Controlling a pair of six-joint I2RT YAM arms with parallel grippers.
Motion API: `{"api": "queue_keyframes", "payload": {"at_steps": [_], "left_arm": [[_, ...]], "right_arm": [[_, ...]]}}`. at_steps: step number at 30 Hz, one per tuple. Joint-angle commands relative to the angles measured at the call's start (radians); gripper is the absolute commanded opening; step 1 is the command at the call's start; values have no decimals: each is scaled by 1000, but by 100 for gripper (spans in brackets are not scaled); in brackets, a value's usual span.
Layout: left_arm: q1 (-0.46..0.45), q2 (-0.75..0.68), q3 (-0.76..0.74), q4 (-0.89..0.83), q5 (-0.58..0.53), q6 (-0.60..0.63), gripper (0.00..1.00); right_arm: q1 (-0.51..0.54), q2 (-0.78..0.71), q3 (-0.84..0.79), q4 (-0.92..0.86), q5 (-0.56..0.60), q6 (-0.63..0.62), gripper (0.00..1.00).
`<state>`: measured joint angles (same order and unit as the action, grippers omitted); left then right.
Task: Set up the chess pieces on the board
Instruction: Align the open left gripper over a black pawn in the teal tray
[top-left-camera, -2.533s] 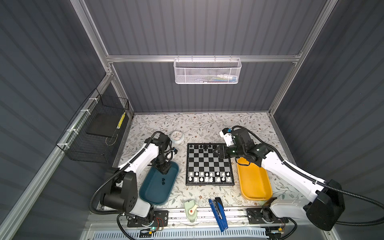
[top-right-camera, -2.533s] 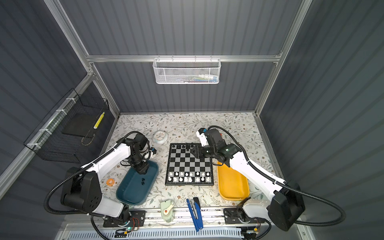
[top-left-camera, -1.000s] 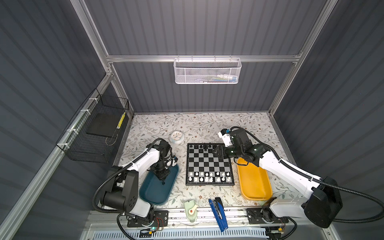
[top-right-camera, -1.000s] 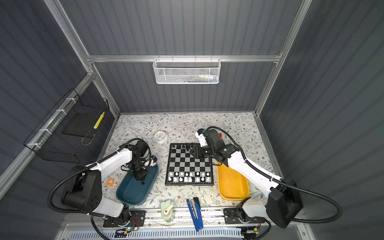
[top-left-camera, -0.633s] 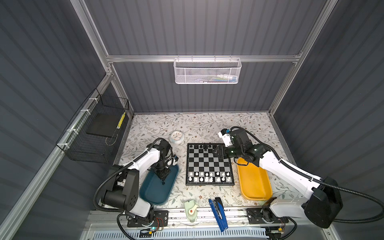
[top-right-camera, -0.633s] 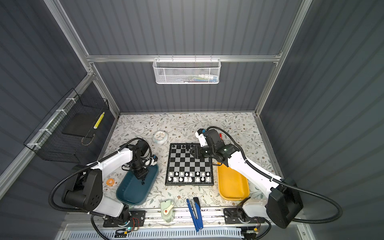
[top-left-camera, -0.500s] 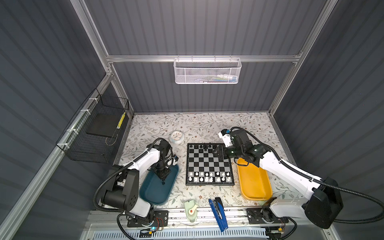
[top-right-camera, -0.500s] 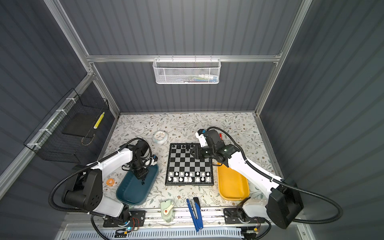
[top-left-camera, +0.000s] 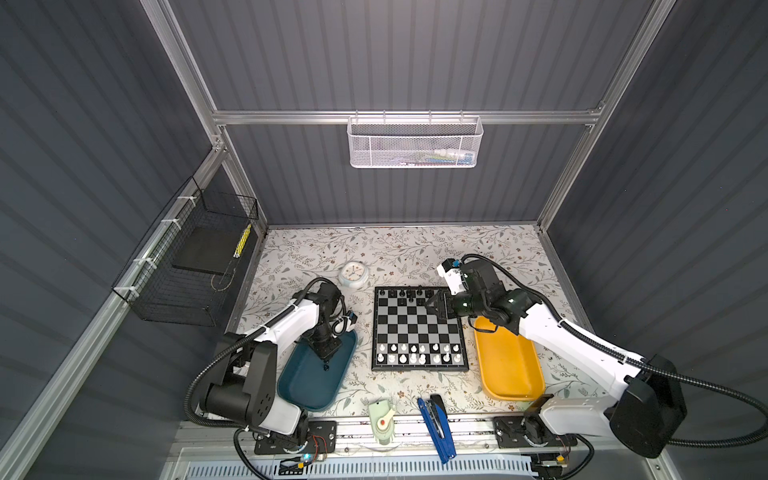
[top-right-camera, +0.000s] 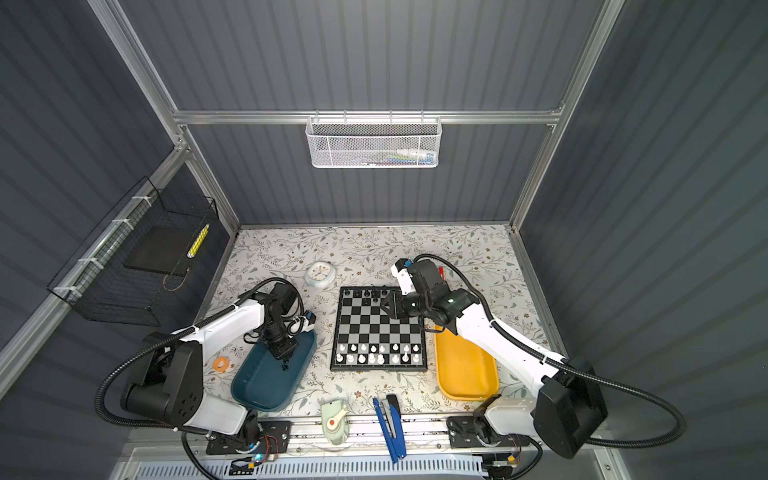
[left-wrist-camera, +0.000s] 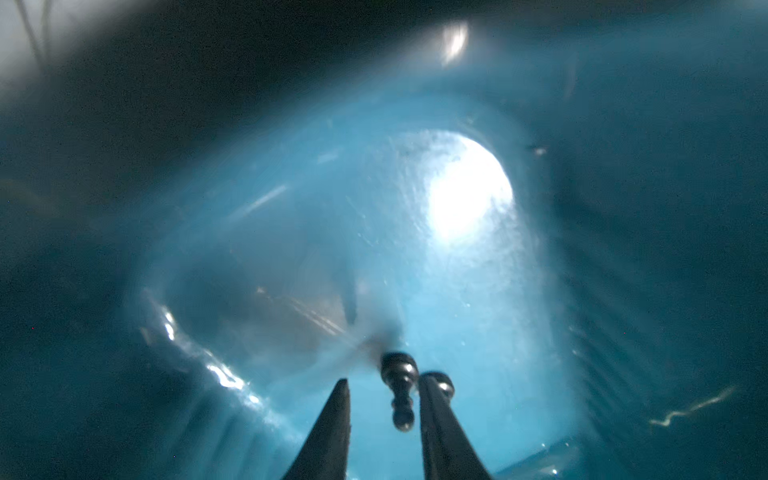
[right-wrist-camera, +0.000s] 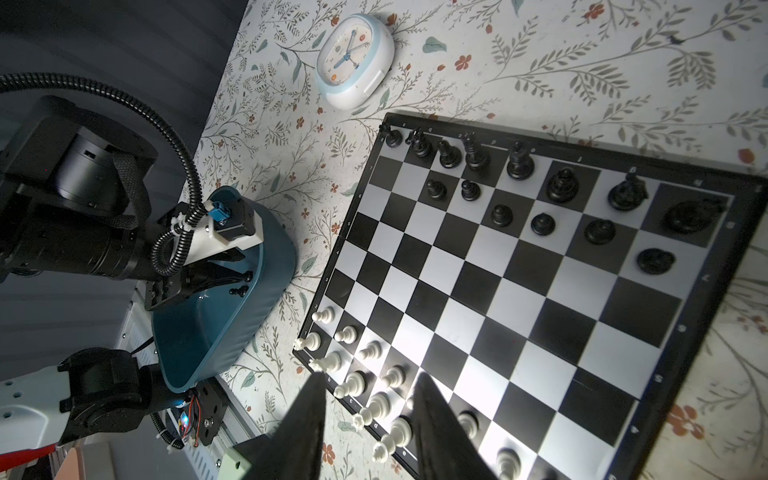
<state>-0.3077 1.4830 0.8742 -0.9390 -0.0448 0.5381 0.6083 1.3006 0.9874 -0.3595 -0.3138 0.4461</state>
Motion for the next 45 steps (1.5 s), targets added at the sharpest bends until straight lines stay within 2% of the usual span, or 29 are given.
{"api": "queue_keyframes", "payload": {"at_steps": [1,19,45], "left_arm": [[5,-39,-4,-18,3,-18,31],[6,-134,-42,-38,-6,-27,32],[5,-134,-83,1,-12,-11,31]], "right_arm": [[-4,-18,-13,2,1,6,37],[0,-26,-15,2,-2,15,37],[1,-24,-17,5,-5,23,37]]}}
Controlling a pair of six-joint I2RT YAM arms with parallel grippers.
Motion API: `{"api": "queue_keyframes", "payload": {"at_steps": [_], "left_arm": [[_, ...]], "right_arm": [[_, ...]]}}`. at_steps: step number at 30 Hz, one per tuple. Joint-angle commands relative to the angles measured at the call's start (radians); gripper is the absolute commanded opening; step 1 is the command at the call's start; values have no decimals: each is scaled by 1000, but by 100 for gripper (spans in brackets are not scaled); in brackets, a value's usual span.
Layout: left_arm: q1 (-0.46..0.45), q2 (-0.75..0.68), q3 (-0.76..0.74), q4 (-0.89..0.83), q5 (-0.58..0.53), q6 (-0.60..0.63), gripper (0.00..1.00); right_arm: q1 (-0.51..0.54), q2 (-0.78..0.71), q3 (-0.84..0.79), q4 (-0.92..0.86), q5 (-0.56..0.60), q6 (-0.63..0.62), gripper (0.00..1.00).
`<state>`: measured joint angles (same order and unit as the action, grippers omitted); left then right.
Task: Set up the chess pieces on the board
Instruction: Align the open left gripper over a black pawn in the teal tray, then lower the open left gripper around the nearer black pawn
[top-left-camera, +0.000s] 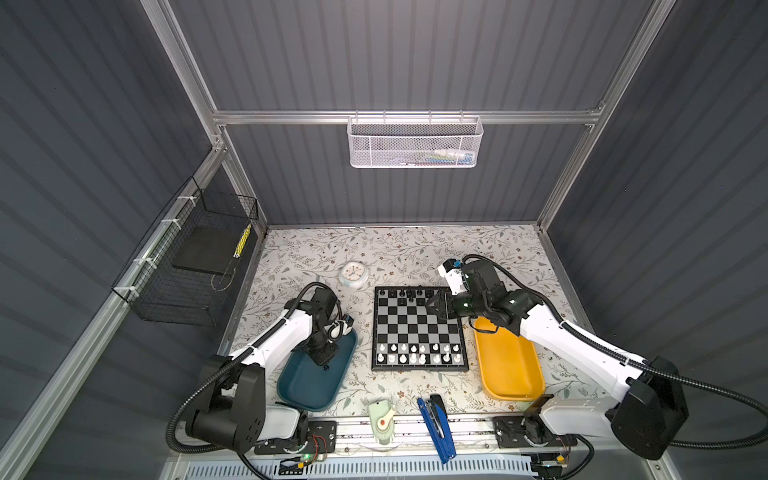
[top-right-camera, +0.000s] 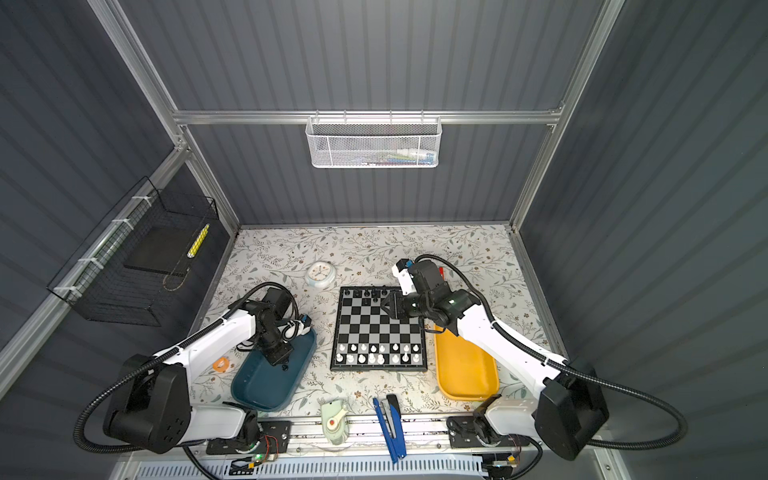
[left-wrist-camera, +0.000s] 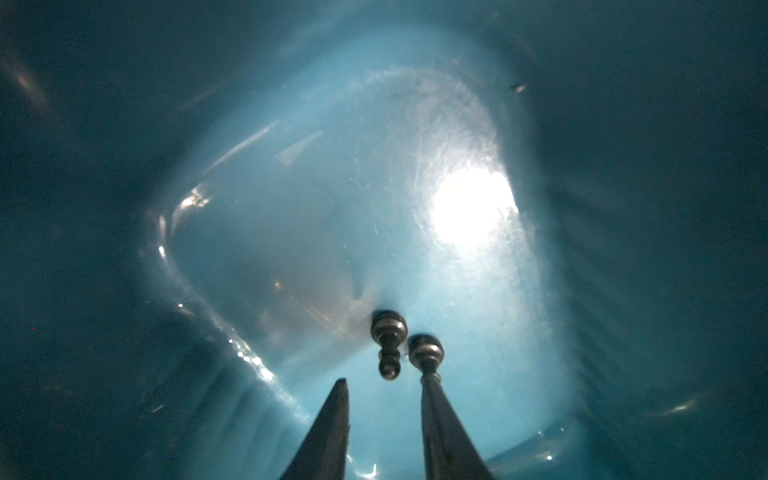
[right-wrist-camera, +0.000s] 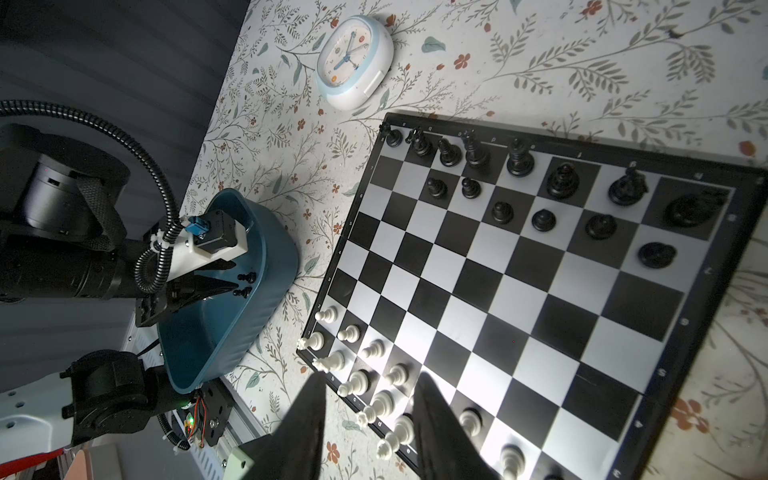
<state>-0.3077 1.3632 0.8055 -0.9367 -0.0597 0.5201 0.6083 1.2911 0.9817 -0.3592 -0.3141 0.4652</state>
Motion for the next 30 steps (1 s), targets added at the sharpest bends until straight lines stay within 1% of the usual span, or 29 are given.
{"api": "queue_keyframes", "payload": {"at_steps": [1,16,30], "left_arm": [[5,-15,-13,-2,5,9,32],[5,0,-14,4,17,22,31],[5,4,-46,39,12,42,29]], "right_arm": [[1,-14,-11,5,-5,4,37],[4,-8,-14,14,-4,9,37],[5,-11,-17,9,0,13,37]]}}
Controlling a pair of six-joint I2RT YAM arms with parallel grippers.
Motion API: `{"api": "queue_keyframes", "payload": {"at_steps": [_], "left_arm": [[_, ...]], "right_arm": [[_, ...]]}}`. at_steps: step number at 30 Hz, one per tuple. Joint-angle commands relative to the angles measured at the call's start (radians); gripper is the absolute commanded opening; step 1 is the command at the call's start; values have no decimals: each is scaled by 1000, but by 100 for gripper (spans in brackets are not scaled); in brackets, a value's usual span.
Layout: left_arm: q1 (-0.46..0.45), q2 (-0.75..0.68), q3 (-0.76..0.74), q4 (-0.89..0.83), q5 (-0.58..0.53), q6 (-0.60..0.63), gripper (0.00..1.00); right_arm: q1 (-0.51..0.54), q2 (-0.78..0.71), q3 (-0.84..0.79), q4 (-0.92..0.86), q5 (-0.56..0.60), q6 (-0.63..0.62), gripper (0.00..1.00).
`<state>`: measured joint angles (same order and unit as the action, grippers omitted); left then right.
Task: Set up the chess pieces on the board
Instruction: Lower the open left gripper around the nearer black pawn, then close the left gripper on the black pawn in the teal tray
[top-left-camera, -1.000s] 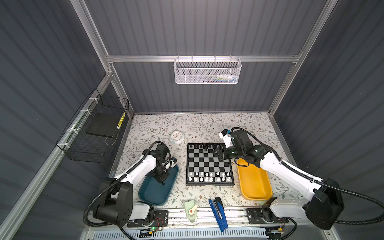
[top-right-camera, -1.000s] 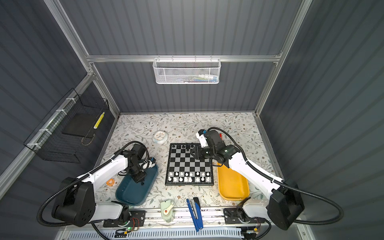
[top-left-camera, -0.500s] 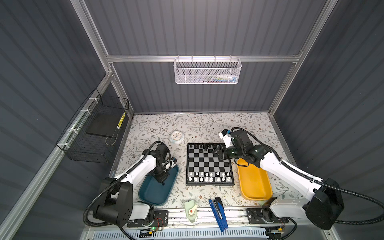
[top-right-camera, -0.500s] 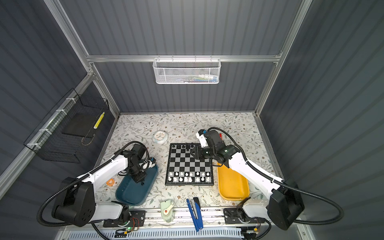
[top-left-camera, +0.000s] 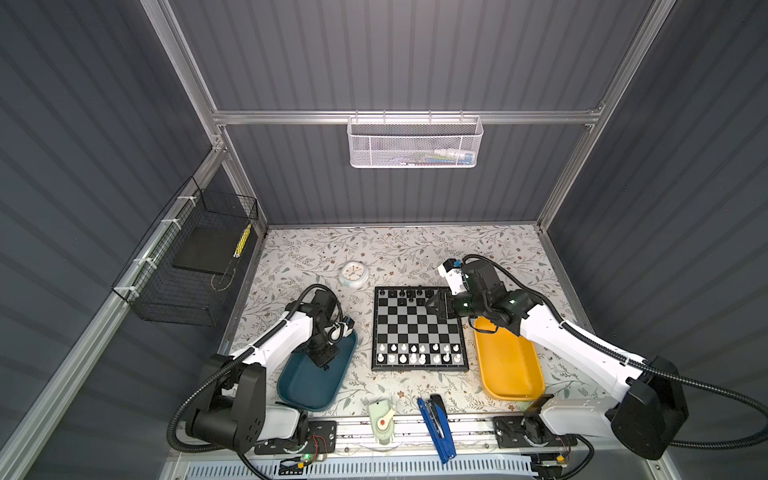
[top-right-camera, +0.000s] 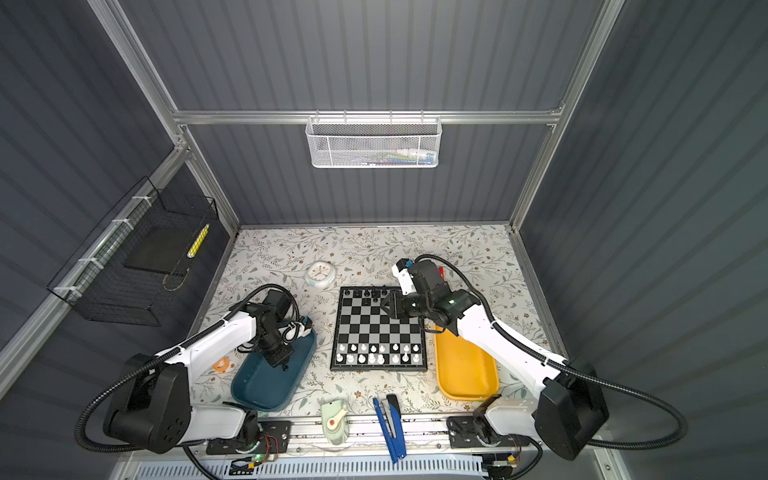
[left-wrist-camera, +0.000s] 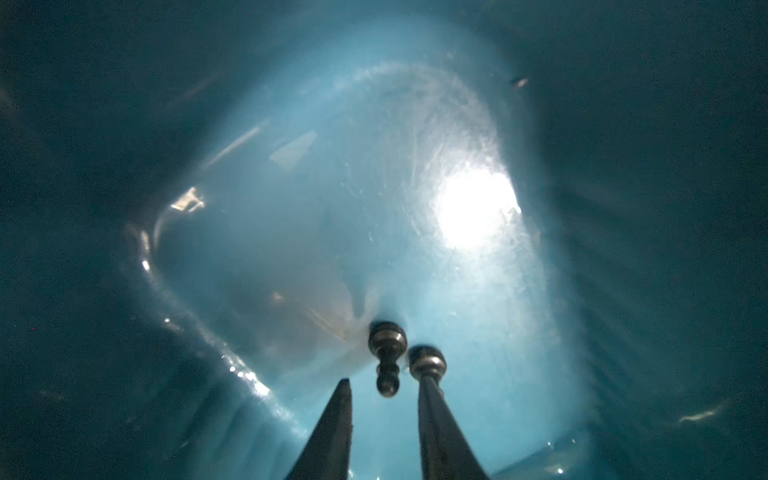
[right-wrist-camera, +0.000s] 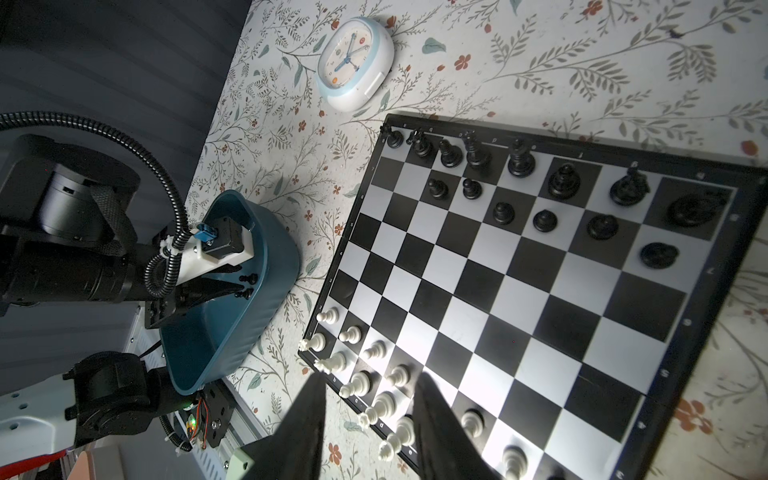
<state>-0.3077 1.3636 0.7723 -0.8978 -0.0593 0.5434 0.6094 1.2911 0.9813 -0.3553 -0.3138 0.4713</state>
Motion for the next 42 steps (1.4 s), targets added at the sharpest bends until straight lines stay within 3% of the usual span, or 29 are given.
{"api": "queue_keyframes", "payload": {"at_steps": [1,26,42], "left_arm": [[5,3,-12,2,13,20,29],[5,25,-18,11,29,20,26],[5,33,-17,13,35,20,17]], "right_arm": [[5,-11,-17,5,1,7,37],[6,-7,-13,7,-1,9,37],[7,-10,-12,7,0,7,37]]}}
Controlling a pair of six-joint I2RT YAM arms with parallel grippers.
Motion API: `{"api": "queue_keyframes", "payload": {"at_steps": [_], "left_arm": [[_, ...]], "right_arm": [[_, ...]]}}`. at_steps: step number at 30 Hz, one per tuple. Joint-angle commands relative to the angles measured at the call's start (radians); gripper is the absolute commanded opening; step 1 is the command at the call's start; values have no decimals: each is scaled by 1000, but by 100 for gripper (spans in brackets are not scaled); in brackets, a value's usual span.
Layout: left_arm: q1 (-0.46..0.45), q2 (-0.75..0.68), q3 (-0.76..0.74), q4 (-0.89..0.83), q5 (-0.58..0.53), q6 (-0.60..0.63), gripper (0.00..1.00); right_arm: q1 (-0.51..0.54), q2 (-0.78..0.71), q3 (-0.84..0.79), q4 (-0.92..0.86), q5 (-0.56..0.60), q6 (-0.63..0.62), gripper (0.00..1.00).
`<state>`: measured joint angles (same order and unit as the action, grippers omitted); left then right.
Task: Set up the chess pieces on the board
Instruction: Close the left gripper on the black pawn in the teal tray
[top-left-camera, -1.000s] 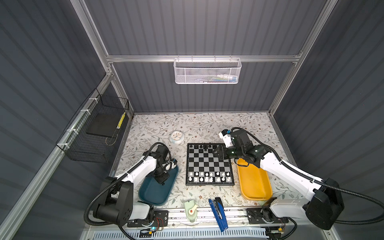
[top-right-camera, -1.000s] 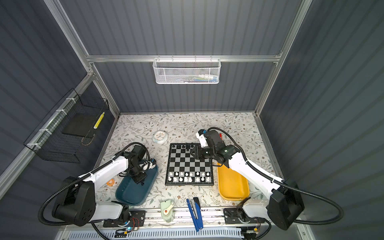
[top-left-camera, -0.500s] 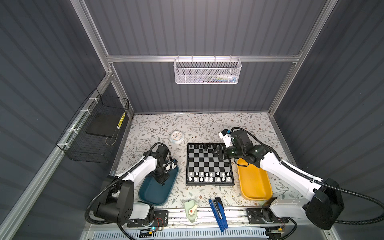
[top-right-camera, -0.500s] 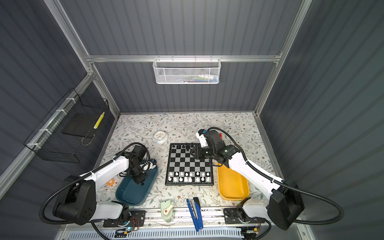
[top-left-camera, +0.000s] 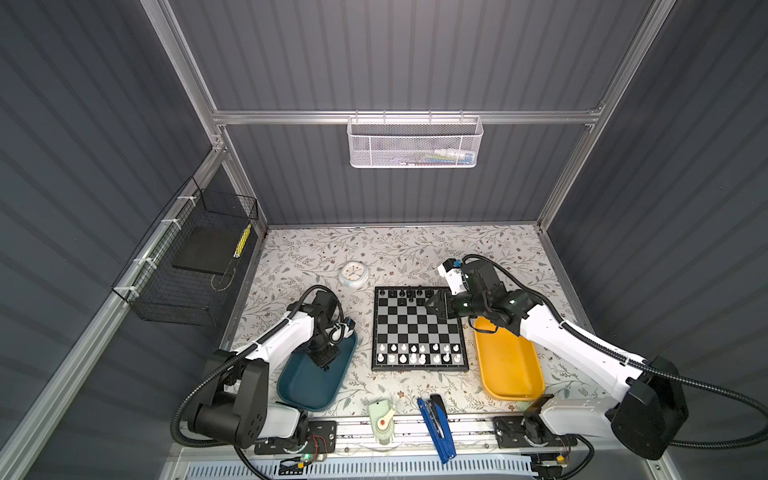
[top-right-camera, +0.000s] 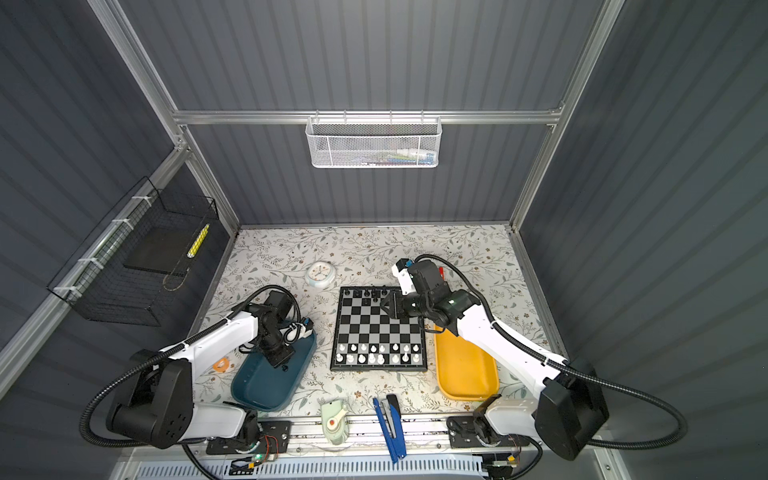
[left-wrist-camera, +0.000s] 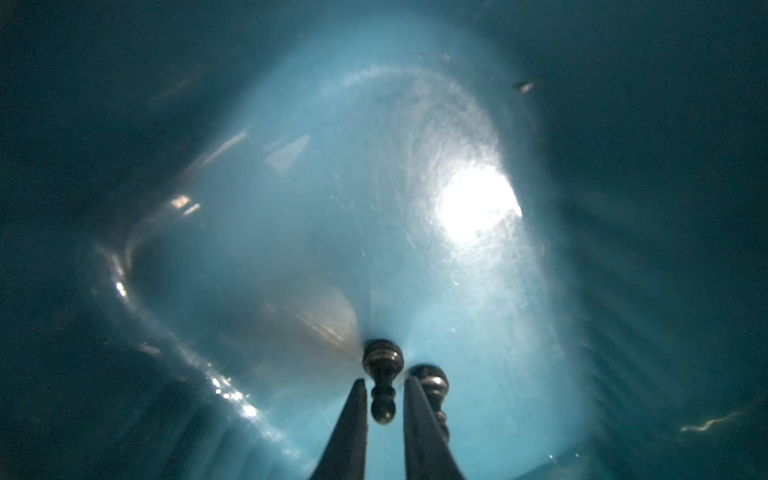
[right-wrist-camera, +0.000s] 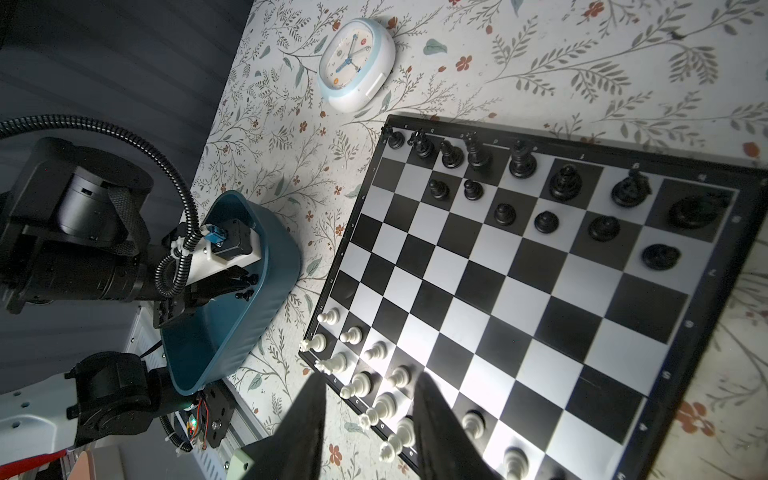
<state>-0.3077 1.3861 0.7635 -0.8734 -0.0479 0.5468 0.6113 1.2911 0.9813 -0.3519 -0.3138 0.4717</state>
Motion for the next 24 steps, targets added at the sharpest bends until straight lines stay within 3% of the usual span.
{"api": "queue_keyframes", "payload": {"at_steps": [1,15,24], "left_arm": [[5,10,-8,-12,23,15,16],[5,2,-7,-13,11,11,7],[5,-7,22,-36,-25,32,6]], "right_arm": [[6,-10,-12,4,-2,6,37],[5,-9,-4,-5,-3,-1,37],[6,-4,14,-26,-5,-15,37]]}}
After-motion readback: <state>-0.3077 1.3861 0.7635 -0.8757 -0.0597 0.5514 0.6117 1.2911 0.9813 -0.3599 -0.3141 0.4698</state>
